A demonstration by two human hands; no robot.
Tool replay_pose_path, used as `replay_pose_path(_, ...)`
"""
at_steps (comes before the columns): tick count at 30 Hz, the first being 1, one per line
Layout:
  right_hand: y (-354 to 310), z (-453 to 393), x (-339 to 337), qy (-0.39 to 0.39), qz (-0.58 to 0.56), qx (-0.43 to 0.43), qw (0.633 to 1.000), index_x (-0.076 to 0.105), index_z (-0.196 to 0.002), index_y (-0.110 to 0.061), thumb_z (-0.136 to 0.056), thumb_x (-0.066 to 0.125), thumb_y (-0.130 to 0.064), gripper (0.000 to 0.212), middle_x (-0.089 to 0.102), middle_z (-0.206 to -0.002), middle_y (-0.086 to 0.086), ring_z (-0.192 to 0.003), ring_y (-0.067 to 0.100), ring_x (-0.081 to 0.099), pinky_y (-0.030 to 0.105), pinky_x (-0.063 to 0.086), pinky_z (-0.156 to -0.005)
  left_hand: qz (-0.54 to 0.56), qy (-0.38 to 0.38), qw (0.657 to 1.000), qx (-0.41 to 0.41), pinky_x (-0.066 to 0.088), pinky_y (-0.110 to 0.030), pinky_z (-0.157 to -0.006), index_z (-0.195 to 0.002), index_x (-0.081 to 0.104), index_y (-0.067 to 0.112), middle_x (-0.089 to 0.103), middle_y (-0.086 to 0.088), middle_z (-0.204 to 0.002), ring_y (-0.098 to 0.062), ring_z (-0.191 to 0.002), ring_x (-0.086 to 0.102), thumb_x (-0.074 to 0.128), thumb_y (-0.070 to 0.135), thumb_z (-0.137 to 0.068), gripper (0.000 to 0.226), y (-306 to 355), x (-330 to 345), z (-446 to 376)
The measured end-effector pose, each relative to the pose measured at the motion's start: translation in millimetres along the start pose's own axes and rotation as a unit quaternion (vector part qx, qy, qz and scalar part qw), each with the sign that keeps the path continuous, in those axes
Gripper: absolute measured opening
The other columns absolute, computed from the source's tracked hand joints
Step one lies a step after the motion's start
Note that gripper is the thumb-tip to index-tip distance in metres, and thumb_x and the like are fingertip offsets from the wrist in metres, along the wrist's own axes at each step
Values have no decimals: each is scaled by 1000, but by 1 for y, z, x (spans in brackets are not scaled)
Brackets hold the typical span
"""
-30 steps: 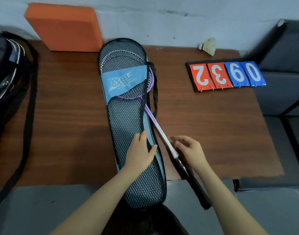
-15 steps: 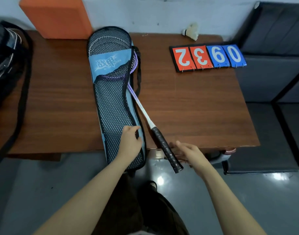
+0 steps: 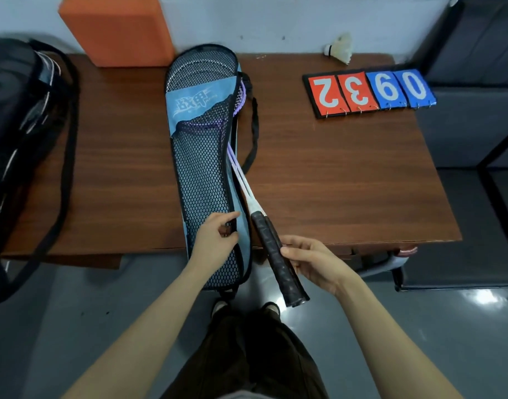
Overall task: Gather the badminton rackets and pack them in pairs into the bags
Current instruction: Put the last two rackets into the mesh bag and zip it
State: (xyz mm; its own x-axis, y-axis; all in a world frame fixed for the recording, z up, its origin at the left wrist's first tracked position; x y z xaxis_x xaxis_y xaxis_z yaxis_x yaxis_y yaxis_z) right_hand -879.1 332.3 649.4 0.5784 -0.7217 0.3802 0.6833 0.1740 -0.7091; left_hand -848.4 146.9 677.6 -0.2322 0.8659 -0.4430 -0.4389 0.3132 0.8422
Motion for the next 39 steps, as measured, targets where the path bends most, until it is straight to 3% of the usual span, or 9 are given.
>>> replay_pose_path(3,-9,-6,13,14,-10,-27,999,61,-118,-9,-79,66,-8,39,65,-109,14,-96,27,60,41,47,-92,13,-11,1000,10,43,-23,-91,-121,60,18,54,1,-110,-13,-100,54,60,0,-83,42,1,-5,2)
replay_pose_path(8,-28,-14,23,83,43,-49,994,61,-113,-7,-88,59,-10,26,68,-93,7,-78,18,60,33,45,-73,51,-26,998,11,46,-22,-81,-123,58,16,54,-1,-100,-14,-82,54,60,0,-83,43,1,-1,7)
replay_pose_path(14,-22,-17,26,205,108,-78,970,64,-103,-5,-83,63,1,21,67,-83,6,-66,10,64,19,50,-59,143,-35,989,-1,52,-34,-81,-118,61,21,59,-8,-114,-27,-88,62,60,-3,-83,42,6,-11,12)
replay_pose_path(20,-50,-38,60,202,209,-164,943,69,-100,-3,-79,65,2,22,71,-91,6,-84,7,66,20,52,-79,167,-59,984,30,50,-15,-82,-117,61,15,58,1,-105,-8,-90,63,60,-8,-81,43,18,-15,20)
replay_pose_path(27,-18,-23,8,281,236,-82,927,68,-101,-12,-82,67,-22,21,70,-97,3,-91,18,65,36,52,-86,160,-30,986,-20,51,-19,-81,-119,60,16,60,-4,-113,-19,-99,62,59,-5,-82,42,-10,-14,16)
replay_pose_path(29,2,-9,-6,298,243,-33,922,65,-104,-11,-82,68,-25,25,68,-97,0,-90,15,64,30,51,-81,155,-38,987,-34,52,-20,-80,-120,60,17,62,-9,-111,-21,-99,62,60,-3,-82,43,-15,-8,16)
replay_pose_path(32,24,-1,-9,257,219,26,941,66,-95,-7,-81,69,-14,16,66,-84,0,-72,9,62,16,44,-60,161,-45,984,-59,55,-27,-73,-120,60,19,65,-13,-101,-24,-86,64,60,-2,-83,43,-18,1,17)
replay_pose_path(34,26,-1,-1,212,180,29,960,67,-87,2,-77,70,-6,13,65,-77,6,-66,12,60,18,44,-61,159,-49,983,-75,54,-40,-79,-118,62,23,67,-11,-98,-27,-80,63,61,0,-82,42,-20,3,18)
replay_pose_path(39,0,-11,16,203,82,-17,976,70,-83,-6,-75,73,-5,8,68,-64,-4,-52,4,58,16,42,-50,156,-63,984,-65,54,-31,-85,-116,62,28,69,-11,-95,-21,-90,65,61,1,-83,43,-11,-6,24)
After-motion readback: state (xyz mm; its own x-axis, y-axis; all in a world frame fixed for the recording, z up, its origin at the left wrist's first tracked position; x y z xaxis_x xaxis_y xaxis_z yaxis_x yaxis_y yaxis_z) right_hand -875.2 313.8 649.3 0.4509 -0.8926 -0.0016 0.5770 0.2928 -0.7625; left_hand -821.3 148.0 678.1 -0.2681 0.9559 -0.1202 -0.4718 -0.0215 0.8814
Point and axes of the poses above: each hand's wrist, its own z-axis away from the middle knuckle, its own x-axis out of the palm, y = z × x, the point moved 8 cm from there along -z, towards the middle knuckle
